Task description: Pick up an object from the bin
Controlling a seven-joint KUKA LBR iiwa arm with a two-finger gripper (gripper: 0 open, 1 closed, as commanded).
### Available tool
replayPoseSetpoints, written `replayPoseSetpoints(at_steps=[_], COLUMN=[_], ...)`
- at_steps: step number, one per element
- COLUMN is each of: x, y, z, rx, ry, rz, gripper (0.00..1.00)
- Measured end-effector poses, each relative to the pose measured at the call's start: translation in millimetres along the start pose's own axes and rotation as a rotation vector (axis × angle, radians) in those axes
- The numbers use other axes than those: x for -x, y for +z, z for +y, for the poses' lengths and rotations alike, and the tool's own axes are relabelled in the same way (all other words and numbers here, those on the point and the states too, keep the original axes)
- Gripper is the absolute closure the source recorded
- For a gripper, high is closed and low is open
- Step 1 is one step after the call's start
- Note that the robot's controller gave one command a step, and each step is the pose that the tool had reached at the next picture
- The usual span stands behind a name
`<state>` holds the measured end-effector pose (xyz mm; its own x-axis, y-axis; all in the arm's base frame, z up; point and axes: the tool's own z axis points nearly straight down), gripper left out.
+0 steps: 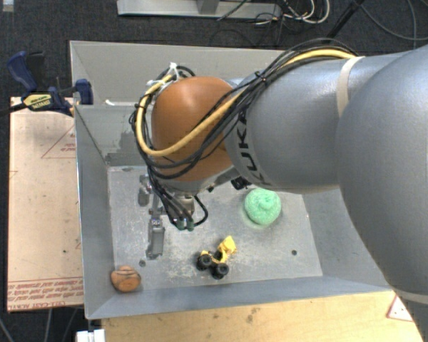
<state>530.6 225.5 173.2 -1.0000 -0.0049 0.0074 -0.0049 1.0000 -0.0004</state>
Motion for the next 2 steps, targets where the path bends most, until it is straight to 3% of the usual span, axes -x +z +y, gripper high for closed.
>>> replayPoseSetpoints(at_steps=[1,2], x=[1.9,5.9], y=[-4.8,-51.3], z=[-1.2,-22.1], rx=[0.002,0.000], ry=[0.004,-0.017], rz=[-0.007,-0.002], gripper=[0.00,0.00])
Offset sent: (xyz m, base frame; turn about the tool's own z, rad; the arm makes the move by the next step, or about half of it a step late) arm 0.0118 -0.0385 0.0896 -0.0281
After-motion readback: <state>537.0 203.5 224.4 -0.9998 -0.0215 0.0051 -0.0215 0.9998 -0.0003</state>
